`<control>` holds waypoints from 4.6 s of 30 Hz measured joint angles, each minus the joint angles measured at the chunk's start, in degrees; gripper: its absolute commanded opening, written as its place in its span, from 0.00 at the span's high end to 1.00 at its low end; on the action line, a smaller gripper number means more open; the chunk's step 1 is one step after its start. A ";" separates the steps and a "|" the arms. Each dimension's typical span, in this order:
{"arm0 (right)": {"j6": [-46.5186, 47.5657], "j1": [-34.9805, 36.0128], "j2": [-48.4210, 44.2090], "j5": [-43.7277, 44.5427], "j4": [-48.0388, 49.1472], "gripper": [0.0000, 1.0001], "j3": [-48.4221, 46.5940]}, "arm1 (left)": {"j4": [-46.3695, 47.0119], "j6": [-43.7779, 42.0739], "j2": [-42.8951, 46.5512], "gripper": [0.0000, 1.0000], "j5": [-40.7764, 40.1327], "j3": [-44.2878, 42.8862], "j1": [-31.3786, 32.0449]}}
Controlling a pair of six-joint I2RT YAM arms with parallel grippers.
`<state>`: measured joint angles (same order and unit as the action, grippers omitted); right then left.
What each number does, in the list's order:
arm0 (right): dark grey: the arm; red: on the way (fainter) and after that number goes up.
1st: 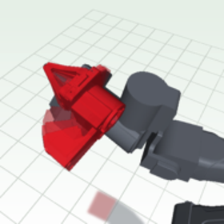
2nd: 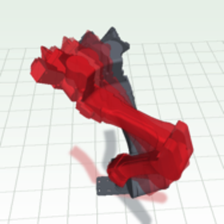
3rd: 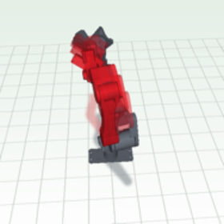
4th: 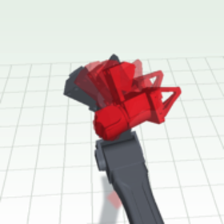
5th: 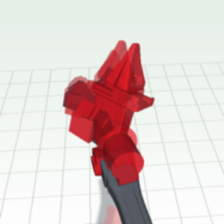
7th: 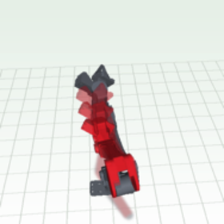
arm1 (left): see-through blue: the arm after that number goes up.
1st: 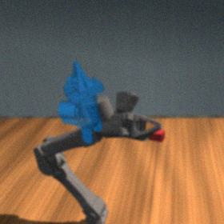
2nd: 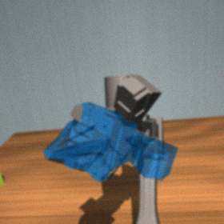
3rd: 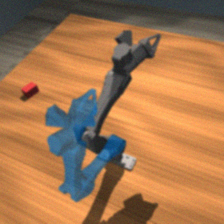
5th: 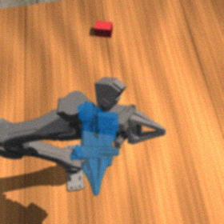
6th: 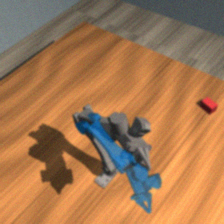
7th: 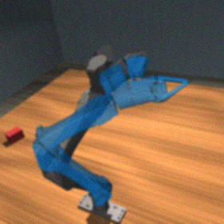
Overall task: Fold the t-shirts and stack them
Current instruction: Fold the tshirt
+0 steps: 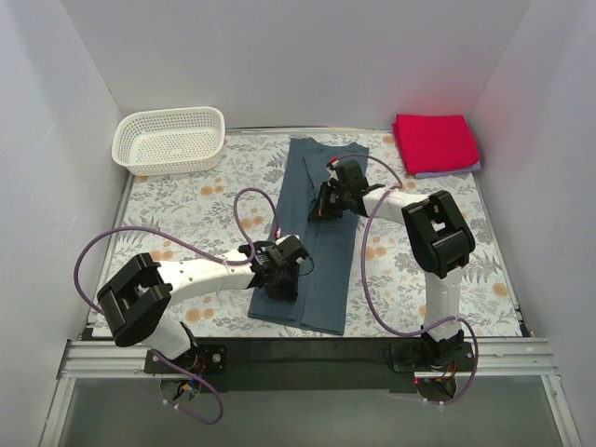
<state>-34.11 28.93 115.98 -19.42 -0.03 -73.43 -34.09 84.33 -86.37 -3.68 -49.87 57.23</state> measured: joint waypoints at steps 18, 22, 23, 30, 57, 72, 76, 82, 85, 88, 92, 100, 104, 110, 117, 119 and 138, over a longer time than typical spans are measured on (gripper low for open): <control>5.97 -4.70 -7.23 3.02 -3.43 0.80 5.73 | -1.33 3.87 8.24 0.69 -4.81 0.74 -2.75; 6.84 -6.99 -7.58 3.02 -3.13 0.79 5.73 | 0.66 2.82 5.49 0.69 -4.92 0.72 -5.60; 7.10 -7.63 -7.30 2.99 -3.15 0.79 5.73 | 1.11 2.62 4.04 0.69 -4.92 0.61 -6.21; 8.52 -11.76 -1.95 1.46 -3.41 0.78 3.02 | 1.11 2.27 -7.19 0.69 -2.64 -4.15 -7.23; 16.65 -11.28 -37.57 11.32 -20.98 0.46 18.69 | -10.99 12.26 10.67 0.31 -4.57 1.77 -6.78; -0.74 10.16 -61.29 14.62 -36.02 0.53 44.83 | -10.82 12.39 6.67 0.44 -3.72 5.99 -5.35; -3.87 13.77 -59.41 14.78 -35.71 0.53 45.13 | -10.14 12.13 4.04 0.52 -3.43 5.84 -4.94; -6.36 16.72 -56.61 15.37 -35.41 0.56 45.11 | -9.75 11.96 3.13 0.63 -3.23 5.35 -4.59; -7.13 17.84 -55.63 15.82 -35.26 0.56 45.11 | -9.35 11.96 2.84 0.66 -3.13 5.25 -4.37; -7.76 18.93 -54.16 16.02 -34.84 0.56 44.57 | -9.20 11.87 2.36 0.67 -3.10 4.98 -4.17; -8.04 20.26 -52.04 16.17 -34.42 0.56 43.36 | -9.22 11.65 1.79 0.68 -2.93 4.59 -4.09; -9.31 21.46 -52.04 19.04 -34.99 0.56 42.10 | -9.18 11.26 1.33 0.69 -2.93 4.17 -3.72; -9.60 21.46 -51.32 20.57 -35.01 0.56 41.64 | -9.09 11.23 1.33 0.70 -2.93 4.17 -3.63; -9.92 21.79 -47.71 20.85 -34.99 0.57 40.41 | -8.94 11.06 1.31 0.71 -2.91 4.17 -3.56; -10.62 23.30 -45.00 20.48 -34.99 0.62 38.95 | -8.50 10.99 1.16 0.76 -2.49 4.20 -3.48; -10.75 23.56 -44.37 20.44 -35.15 0.64 38.60 | -8.22 10.93 1.07 0.78 -2.23 4.20 -3.48; -7.30 24.09 -46.27 14.60 -37.46 0.99 40.61 | -7.30 11.58 3.08 1.00 1.38 6.38 0.00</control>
<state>-41.41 53.01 69.71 -4.82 -37.50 -32.82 -41.39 95.92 -83.29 -2.31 -43.48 57.23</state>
